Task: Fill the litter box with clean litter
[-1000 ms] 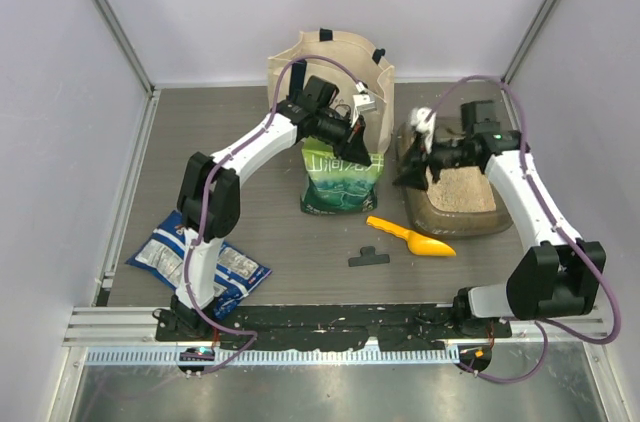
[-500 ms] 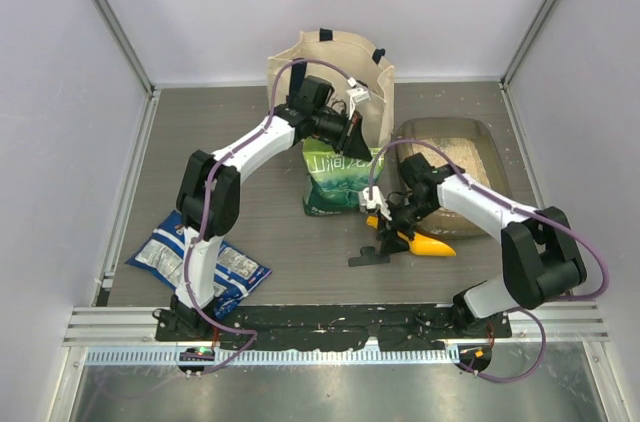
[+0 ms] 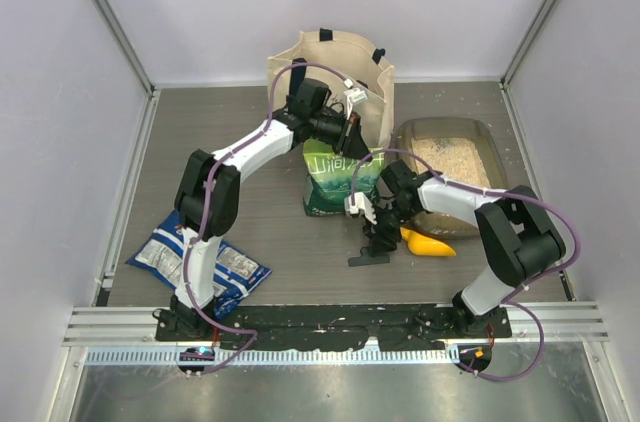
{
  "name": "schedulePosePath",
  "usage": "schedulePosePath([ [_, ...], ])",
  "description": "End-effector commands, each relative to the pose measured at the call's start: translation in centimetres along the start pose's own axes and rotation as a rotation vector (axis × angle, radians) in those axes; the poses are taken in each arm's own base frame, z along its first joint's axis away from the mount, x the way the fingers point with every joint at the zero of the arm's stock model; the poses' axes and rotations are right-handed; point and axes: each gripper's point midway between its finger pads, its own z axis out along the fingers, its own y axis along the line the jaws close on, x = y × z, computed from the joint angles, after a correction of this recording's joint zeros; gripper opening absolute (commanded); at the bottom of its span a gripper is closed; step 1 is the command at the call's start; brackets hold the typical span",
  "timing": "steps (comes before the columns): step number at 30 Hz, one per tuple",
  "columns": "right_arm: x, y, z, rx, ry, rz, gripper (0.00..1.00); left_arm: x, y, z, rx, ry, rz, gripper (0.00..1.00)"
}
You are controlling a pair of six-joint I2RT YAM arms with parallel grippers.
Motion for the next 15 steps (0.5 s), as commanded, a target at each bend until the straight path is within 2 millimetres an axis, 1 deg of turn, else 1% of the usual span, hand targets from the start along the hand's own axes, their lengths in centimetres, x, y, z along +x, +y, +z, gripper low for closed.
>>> schedulePosePath([
  [1, 0.0, 0.0, 0.4, -0.009, 0.030, -0.046, 0.37, -1.8, 0.0, -0.4, -0.032, -0.058, 0.063, 0.00],
  [3, 0.2, 0.2, 0.5, -0.021, 0.040, -0.045, 0.33, -1.9, 0.0, -0.4, -0.035, -0.060, 0.065, 0.00],
  [6, -0.1, 0.9, 0.2, -0.056, 0.031, -0.070, 0.18, -1.7, 0.2, -0.3, -0.036, -0.057, 0.064, 0.00],
  [7, 0.1, 1.5, 0.0, -0.078, 0.038, -0.066, 0.05, -1.8, 0.1, -0.3, -0.036, -0.057, 0.066, 0.00],
  [8, 0.0, 1.7, -0.1, -0.086, 0.039, -0.068, 0.02, -1.7, 0.2, -0.2, -0.038, -0.054, 0.063, 0.00],
  [9, -0.5, 1.5, -0.5, -0.079, 0.035, -0.087, 0.01, -1.7, 0.3, -0.3, -0.043, -0.052, 0.063, 0.00],
  [10, -0.5, 2.0, -0.9, -0.087, 0.044, -0.085, 0.02, -1.8, 0.3, -0.3, -0.043, -0.051, 0.065, 0.00],
  [11, -1.0, 1.9, -1.5, -0.079, 0.042, -0.099, 0.01, -1.7, 0.2, -0.4, -0.042, -0.047, 0.061, 0.00],
  [12, -1.8, 1.9, -2.5, -0.052, 0.030, -0.141, 0.02, -1.8, 0.1, -0.4, -0.042, -0.048, 0.070, 0.00],
  [13, -1.9, 2.4, -3.1, -0.057, 0.033, -0.139, 0.01, -1.7, 0.2, -0.4, -0.042, -0.046, 0.071, 0.01],
  [14, -2.4, 2.6, -3.8, -0.046, 0.025, -0.158, 0.01, -1.6, 0.2, -0.5, -0.044, -0.043, 0.072, 0.01],
  [15, -3.7, 2.5, -5.1, -0.011, 0.003, -0.203, 0.01, -1.6, 0.1, -0.5, -0.046, -0.042, 0.075, 0.04],
])
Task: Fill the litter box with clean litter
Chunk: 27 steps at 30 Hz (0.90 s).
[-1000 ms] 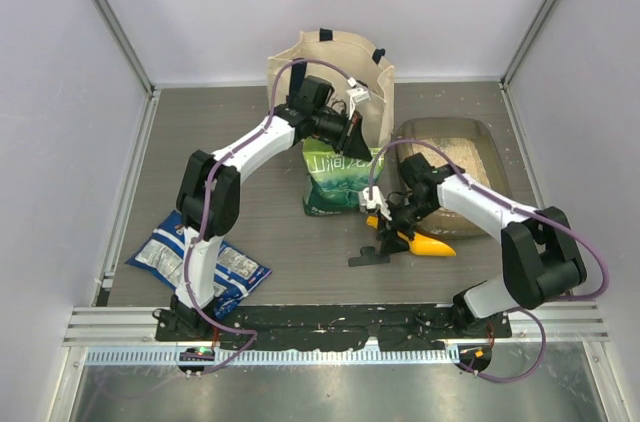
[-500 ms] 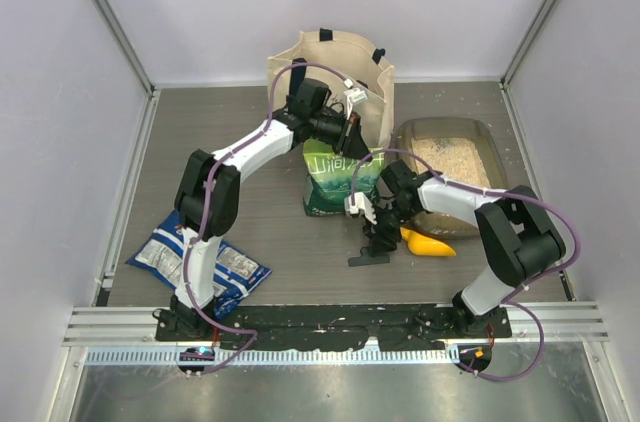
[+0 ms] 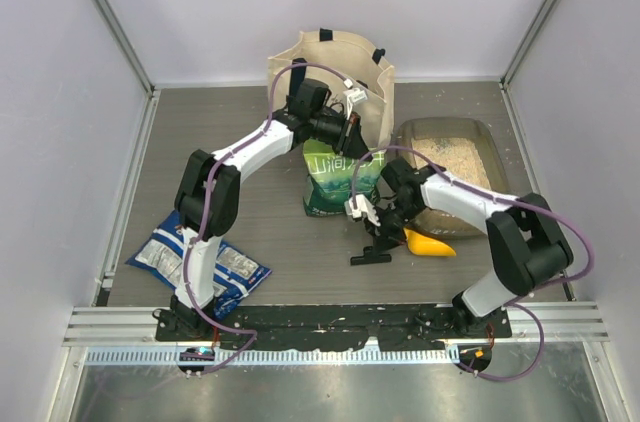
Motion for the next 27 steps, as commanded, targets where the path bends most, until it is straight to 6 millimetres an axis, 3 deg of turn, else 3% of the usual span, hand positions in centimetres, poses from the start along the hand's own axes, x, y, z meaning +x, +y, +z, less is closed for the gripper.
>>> schedulePosePath([
  [1, -2.9, 1.0, -4.7, 0.074, -0.012, -0.137, 0.02, -1.5, 0.2, -0.6, -0.048, -0.033, 0.093, 0.12],
  [5, -5.5, 1.4, -8.7, 0.149, -0.057, -0.143, 0.02, -1.6, 0.6, -0.7, -0.066, -0.025, 0.127, 0.34],
  [9, -6.5, 1.4, -13.0, 0.236, -0.118, -0.057, 0.02, -3.4, 0.6, -1.2, -0.107, -0.054, 0.231, 0.52],
  [11, -7.2, 0.7, -15.5, 0.303, -0.164, -0.021, 0.02, -6.0, -0.5, -2.3, -0.133, -0.099, 0.329, 0.56],
  [12, -7.2, 0.4, -16.4, 0.326, -0.181, 0.000, 0.01, -7.1, -0.9, -2.9, -0.145, -0.116, 0.359, 0.65],
  [13, -7.4, 0.3, -17.1, 0.348, -0.197, 0.013, 0.01, -9.0, -2.5, -3.9, -0.146, -0.145, 0.400, 0.67],
  [15, -7.8, -0.6, -19.2, 0.411, -0.242, 0.041, 0.01, -10.5, -3.9, -5.3, -0.151, -0.163, 0.434, 0.69],
  [17, -8.0, -1.3, -20.8, 0.469, -0.289, 0.084, 0.01, -11.5, -6.9, -7.1, -0.107, -0.169, 0.467, 0.69],
  [19, -8.8, -2.5, -21.9, 0.528, -0.329, 0.051, 0.02, -10.1, -7.9, -8.0, -0.080, -0.137, 0.491, 0.69],
  [20, -9.5, -3.1, -22.5, 0.564, -0.356, 0.027, 0.02, -10.3, -9.8, -9.2, -0.071, -0.144, 0.595, 0.69],
  [21, -9.9, -3.5, -22.8, 0.586, -0.375, 0.019, 0.01, -8.2, -9.6, -9.0, -0.060, -0.109, 0.609, 0.69],
  [23, -10.4, -4.2, -23.3, 0.616, -0.404, 0.016, 0.01, -7.4, -11.1, -9.8, -0.092, -0.101, 0.713, 0.69],
  [24, -11.0, -4.7, -23.8, 0.636, -0.427, -0.001, 0.02, -6.0, -10.4, -9.6, -0.103, -0.071, 0.769, 0.70],
  [27, -12.4, -5.1, -24.8, 0.664, -0.460, -0.049, 0.01, -5.4, -9.7, -9.2, -0.119, -0.043, 0.827, 0.70],
])
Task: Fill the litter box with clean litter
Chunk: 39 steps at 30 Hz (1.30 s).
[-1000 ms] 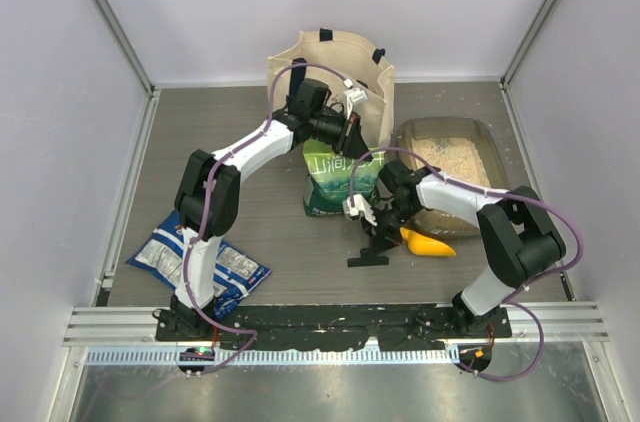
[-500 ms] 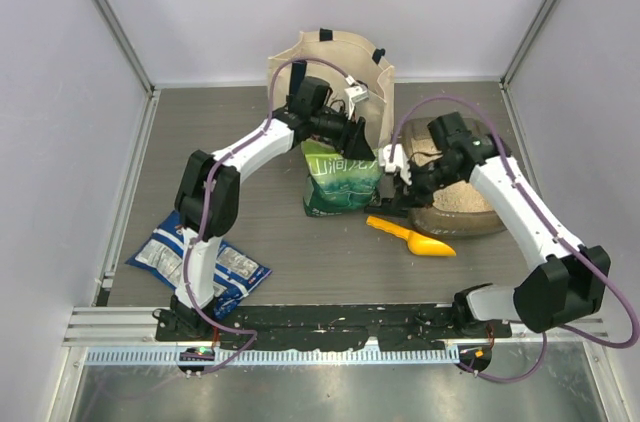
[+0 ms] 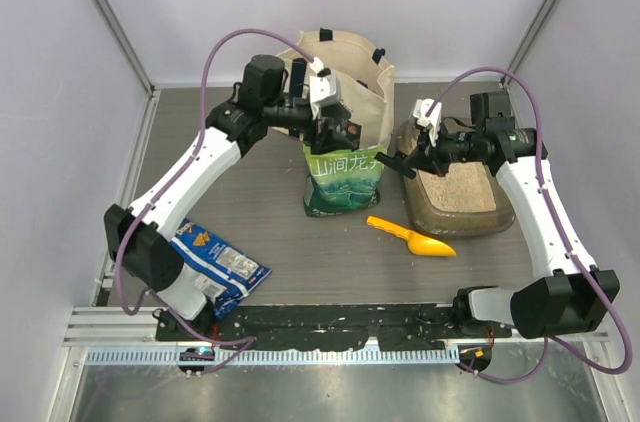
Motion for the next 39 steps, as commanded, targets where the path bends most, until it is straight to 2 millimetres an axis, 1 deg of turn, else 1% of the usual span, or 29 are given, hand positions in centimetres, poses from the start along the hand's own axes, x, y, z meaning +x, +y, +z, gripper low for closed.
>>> schedulePosePath([
  [1, -4.9, -1.6, -0.5, 0.062, -0.149, -0.098, 0.01, 2.5, -0.3, 1.0, 0.042, 0.061, 0.155, 0.70],
  [2, -5.4, -1.9, -0.5, 0.070, -0.158, -0.117, 0.01, 2.9, -0.8, 1.3, 0.077, 0.067, 0.133, 0.69],
  [3, -5.6, -2.0, -0.4, 0.071, -0.161, -0.123, 0.01, 2.5, -0.4, 1.8, 0.092, 0.060, 0.138, 0.68],
  [4, -5.8, -2.2, -0.1, 0.072, -0.159, -0.125, 0.01, 2.5, -0.4, 2.2, 0.106, 0.061, 0.134, 0.68],
  [5, -6.3, -2.5, -0.2, 0.082, -0.167, -0.141, 0.01, 2.3, -0.5, 2.6, 0.117, 0.057, 0.136, 0.68],
  [6, -6.4, -2.7, -0.2, 0.087, -0.168, -0.146, 0.01, 2.3, -0.3, 3.2, 0.129, 0.054, 0.136, 0.68],
  [11, -7.8, -2.6, -0.3, 0.077, -0.200, -0.176, 0.01, 2.5, -0.2, 4.6, 0.143, 0.060, 0.138, 0.65],
  [14, -7.9, -2.3, -0.2, 0.068, -0.198, -0.179, 0.02, 2.3, -0.1, 4.8, 0.147, 0.055, 0.134, 0.63],
  [17, -7.5, -2.3, 0.1, 0.069, -0.188, -0.184, 0.01, 1.8, -0.2, 4.8, 0.150, 0.046, 0.135, 0.64],
  [20, -7.0, -2.4, 0.3, 0.078, -0.172, -0.182, 0.01, 1.4, -0.2, 4.7, 0.145, 0.034, 0.136, 0.67],
  [23, -6.9, -2.3, 0.6, 0.065, -0.171, -0.177, 0.02, 0.9, -0.2, 4.7, 0.132, 0.015, 0.118, 0.67],
  [24, -6.9, -2.2, 0.7, 0.058, -0.175, -0.176, 0.01, 1.0, -0.3, 4.7, 0.137, 0.016, 0.108, 0.66],
  [28, -7.0, -2.0, 1.0, 0.048, -0.178, -0.180, 0.01, 1.0, -0.3, 4.9, 0.143, 0.013, 0.086, 0.59],
  [30, -6.9, -2.0, 1.2, 0.047, -0.175, -0.184, 0.01, 0.9, -0.3, 5.0, 0.146, 0.011, 0.089, 0.53],
  [34, -6.5, -1.8, 1.5, 0.035, -0.167, -0.184, 0.02, 0.8, -0.4, 5.1, 0.151, 0.013, 0.082, 0.47],
  [36, -6.5, -1.7, 1.5, 0.033, -0.168, -0.187, 0.02, 0.6, -0.4, 5.1, 0.152, 0.012, 0.084, 0.46],
  [37, -6.5, -1.7, 1.6, 0.030, -0.166, -0.187, 0.02, 0.9, -0.4, 5.2, 0.153, 0.018, 0.076, 0.42],
  [39, -6.5, -1.7, 1.7, 0.031, -0.169, -0.189, 0.01, 0.7, -0.3, 5.2, 0.154, 0.020, 0.073, 0.35],
])
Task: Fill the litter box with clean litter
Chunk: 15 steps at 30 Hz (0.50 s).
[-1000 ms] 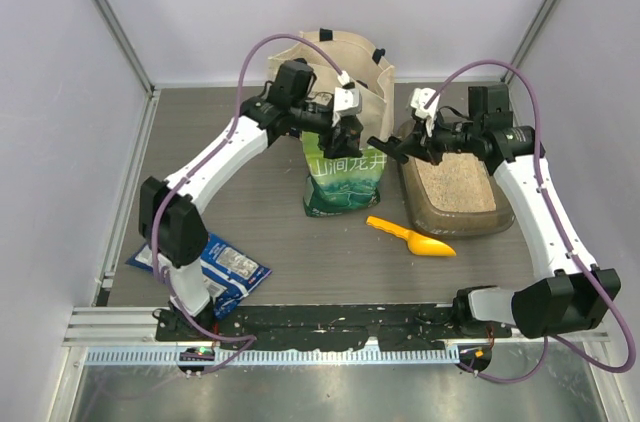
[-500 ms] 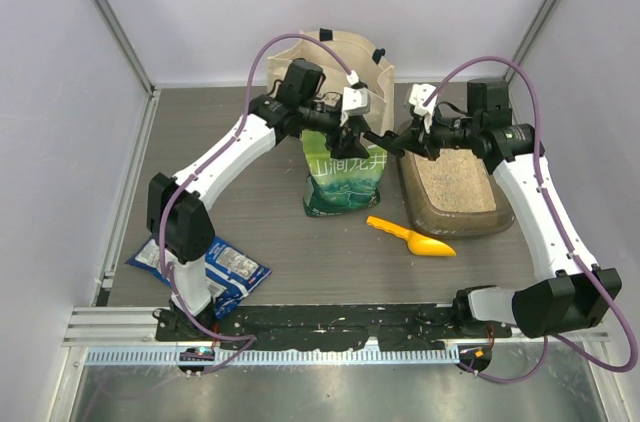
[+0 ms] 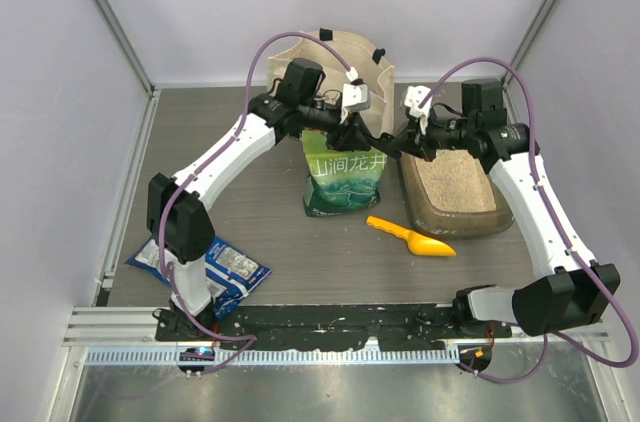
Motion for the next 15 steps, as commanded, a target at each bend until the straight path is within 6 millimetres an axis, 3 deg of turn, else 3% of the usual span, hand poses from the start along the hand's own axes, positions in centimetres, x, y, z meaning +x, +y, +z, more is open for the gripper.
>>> schedulePosePath([
  [1, -0.8, -0.3, 0.3, 0.004, -0.028, -0.047, 0.01, -2.8, -0.2, -0.4, 0.010, -0.045, 0.050, 0.30],
  [5, -0.7, -0.3, 0.4, 0.016, -0.031, -0.009, 0.02, -2.8, -0.1, -0.4, 0.017, -0.039, 0.039, 0.11],
  [7, -0.8, -0.7, 0.3, 0.031, -0.037, 0.039, 0.16, -2.7, -0.1, -0.4, 0.016, -0.034, 0.035, 0.02],
  [8, -0.9, -0.8, 0.2, 0.034, -0.043, 0.075, 0.27, -2.6, -0.2, -0.4, 0.017, -0.032, 0.035, 0.00],
  [9, -1.2, -1.0, -0.3, 0.023, -0.076, 0.172, 0.49, -2.5, -0.2, -0.5, 0.015, -0.030, 0.034, 0.00],
  [11, -2.1, -1.5, -1.1, 0.016, -0.136, 0.233, 0.66, -2.4, -0.2, -0.7, 0.014, -0.027, 0.028, 0.00],
  [12, -2.3, -1.4, -1.7, -0.004, -0.174, 0.347, 0.77, -2.3, -0.2, -1.0, 0.011, -0.028, 0.007, 0.00],
  [15, -3.1, -2.1, -2.1, 0.008, -0.234, 0.394, 0.84, -2.4, -0.1, -1.7, 0.020, -0.048, -0.043, 0.00],
])
